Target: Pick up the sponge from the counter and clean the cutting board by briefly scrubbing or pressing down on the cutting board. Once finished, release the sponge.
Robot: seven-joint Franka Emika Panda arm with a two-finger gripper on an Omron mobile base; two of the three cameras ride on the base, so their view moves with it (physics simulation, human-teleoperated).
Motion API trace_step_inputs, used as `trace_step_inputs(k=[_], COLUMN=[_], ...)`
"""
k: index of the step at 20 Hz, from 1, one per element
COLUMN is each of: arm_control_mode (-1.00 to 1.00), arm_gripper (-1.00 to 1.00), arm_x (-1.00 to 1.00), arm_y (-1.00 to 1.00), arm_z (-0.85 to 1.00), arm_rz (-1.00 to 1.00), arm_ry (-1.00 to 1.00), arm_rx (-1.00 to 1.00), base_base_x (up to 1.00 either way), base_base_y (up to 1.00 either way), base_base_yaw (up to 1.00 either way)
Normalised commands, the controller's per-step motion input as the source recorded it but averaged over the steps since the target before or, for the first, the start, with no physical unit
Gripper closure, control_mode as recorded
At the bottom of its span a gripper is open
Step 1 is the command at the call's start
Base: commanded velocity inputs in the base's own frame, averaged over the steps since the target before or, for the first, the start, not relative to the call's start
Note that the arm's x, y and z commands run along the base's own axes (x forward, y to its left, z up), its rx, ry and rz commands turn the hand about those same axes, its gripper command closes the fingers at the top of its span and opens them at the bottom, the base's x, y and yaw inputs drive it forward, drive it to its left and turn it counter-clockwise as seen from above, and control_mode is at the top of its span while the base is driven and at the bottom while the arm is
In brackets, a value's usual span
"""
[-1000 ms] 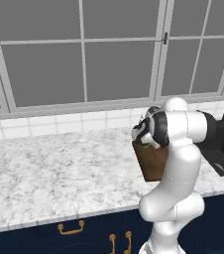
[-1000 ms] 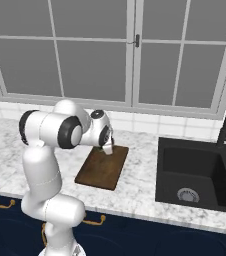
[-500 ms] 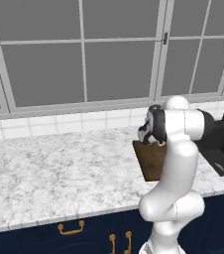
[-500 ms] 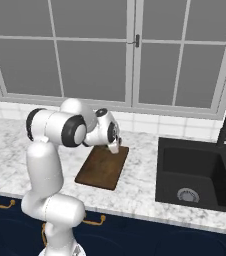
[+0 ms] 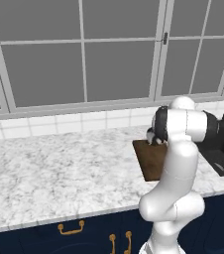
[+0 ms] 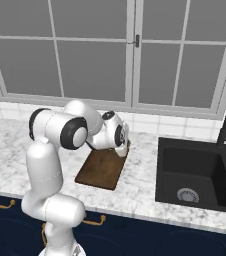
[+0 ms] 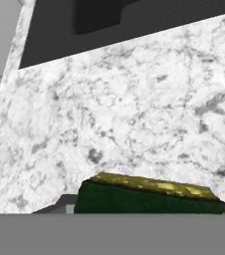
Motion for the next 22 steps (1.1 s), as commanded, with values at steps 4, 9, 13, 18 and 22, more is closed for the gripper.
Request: trace_step_inputs(k=[4, 9, 13, 18, 22], arm_control_mode=[-1.00, -1.00, -1.00, -1.00, -1.00], arm_gripper=[1.00, 1.00, 1.00, 1.00, 1.00], arm_x=[-0.61, -0.67, -0.69, -0.94, -0.94], arm_y=[-0.44, -0.60, -0.45, 0.00, 0.08], arm_z=[-0.37, -0.35, -0.38, -0.36, -0.25], arm_rz=[-0.07, -0.03, 0.00, 0.05, 0.27], arm_ry=[-0.08, 0.00, 0.00, -0.05, -0.07], arm_rx=[-0.02, -0.02, -0.03, -0.01, 0.00], base_base_x=[0.00, 0.00, 0.00, 0.00, 0.00], base_base_y=[0.00, 0.00, 0.00, 0.00, 0.00], base_base_yaw=[0.00, 0.00, 0.00, 0.00, 0.00])
